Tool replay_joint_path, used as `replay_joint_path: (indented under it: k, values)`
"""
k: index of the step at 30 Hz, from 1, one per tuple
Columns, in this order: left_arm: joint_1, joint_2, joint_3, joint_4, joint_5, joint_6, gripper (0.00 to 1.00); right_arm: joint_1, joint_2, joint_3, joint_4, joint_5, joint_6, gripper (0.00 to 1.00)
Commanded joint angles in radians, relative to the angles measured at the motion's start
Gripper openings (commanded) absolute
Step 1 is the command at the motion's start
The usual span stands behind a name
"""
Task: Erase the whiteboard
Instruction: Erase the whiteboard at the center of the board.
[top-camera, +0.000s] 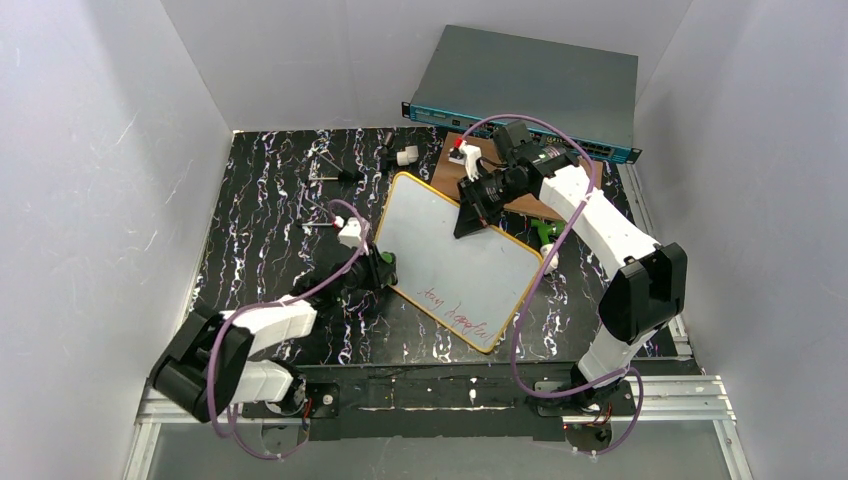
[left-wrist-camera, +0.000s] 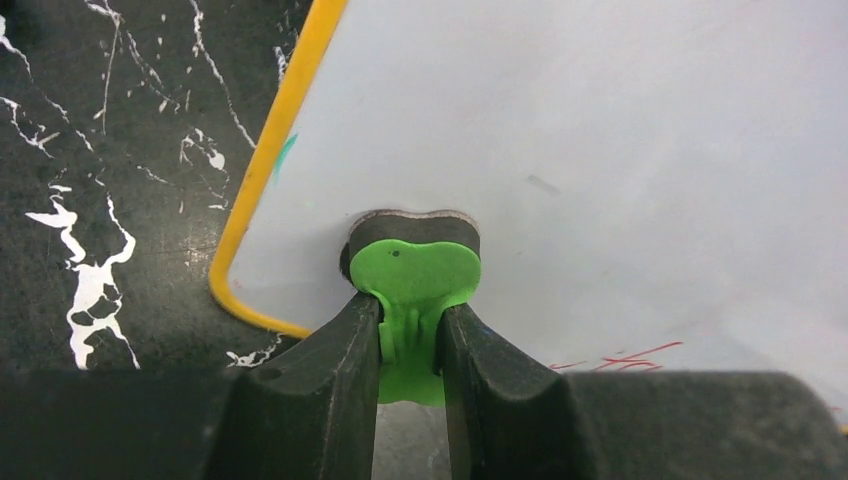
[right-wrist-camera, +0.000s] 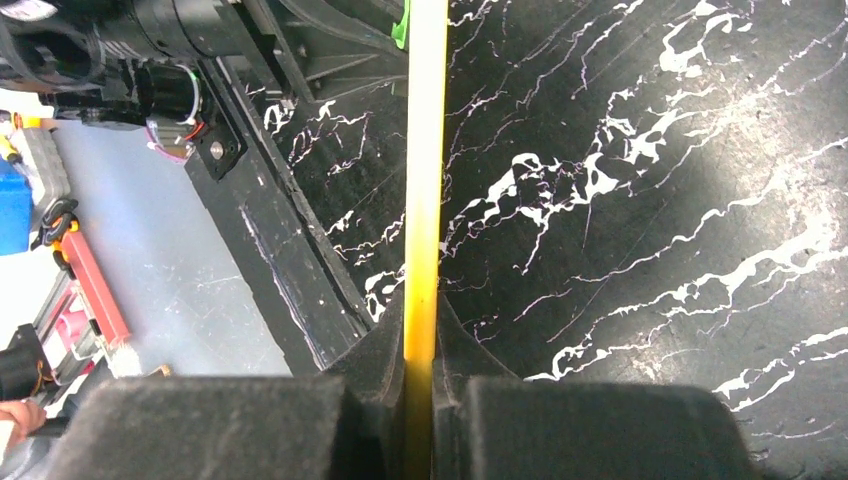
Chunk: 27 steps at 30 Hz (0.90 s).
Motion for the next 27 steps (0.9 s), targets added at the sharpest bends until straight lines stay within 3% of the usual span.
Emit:
replay_joint_path:
  k: [1, 6, 12, 20, 27]
  values:
    - [0.064, -0.161, 0.108, -0.177, -0.011, -0.047, 0.00, 0.020, -0.057, 0.014, 0.006, -0.272, -0.016, 0.01]
    - [0.174, -0.240, 0.130, -0.321, 0.046, -0.089, 0.00, -0.003, -0.062, 0.009, 0.011, -0.274, -0.012, 0.01]
    - [0.167, -0.273, 0.056, -0.224, 0.194, 0.020, 0.00, -0.004, -0.062, -0.005, 0.016, -0.254, -0.013, 0.01]
    - [-0.075, -0.222, 0.047, -0.229, 0.108, 0.237, 0.00, -0.004, -0.042, -0.016, 0.019, -0.228, -0.025, 0.01]
    - [-0.204, -0.165, 0.028, -0.157, -0.002, 0.230, 0.00, -0.005, -0.046, -0.045, 0.027, -0.194, -0.056, 0.01]
